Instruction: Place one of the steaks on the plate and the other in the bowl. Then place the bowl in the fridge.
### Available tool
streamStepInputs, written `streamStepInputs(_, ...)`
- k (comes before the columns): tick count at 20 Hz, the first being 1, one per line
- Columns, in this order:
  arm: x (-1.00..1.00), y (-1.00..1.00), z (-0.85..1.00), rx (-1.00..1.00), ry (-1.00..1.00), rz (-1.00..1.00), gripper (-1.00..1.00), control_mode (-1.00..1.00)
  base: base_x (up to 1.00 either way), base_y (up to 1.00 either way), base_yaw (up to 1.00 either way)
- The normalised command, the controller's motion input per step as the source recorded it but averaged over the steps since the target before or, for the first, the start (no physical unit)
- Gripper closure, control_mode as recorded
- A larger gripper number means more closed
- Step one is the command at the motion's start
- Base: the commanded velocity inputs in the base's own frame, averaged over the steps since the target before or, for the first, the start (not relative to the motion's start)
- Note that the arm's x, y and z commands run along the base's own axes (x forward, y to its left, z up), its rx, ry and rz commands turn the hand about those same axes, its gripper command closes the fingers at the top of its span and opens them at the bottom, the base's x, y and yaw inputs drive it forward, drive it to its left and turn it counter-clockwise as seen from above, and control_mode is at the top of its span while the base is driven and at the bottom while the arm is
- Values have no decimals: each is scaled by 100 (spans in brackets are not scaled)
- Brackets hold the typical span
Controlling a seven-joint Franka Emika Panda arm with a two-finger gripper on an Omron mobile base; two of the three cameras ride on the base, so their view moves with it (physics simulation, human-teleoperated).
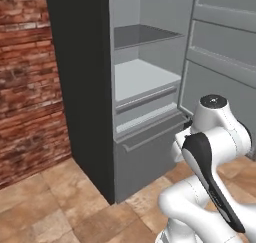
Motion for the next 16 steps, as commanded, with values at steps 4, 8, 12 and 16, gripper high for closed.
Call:
streamStepInputs(4, 0, 0, 0, 0, 0, 0, 100, 100, -11, 1, -36)
streamStepInputs(8, 0, 0, 0, 0, 0, 0, 100, 100, -8, 1, -36)
streamStepInputs(12, 0, 0, 0, 0, 0, 0, 100, 100, -3, 0, -34)
streamStepInputs(16, 0, 0, 0, 0, 0, 0, 100, 100, 0, 0, -30)
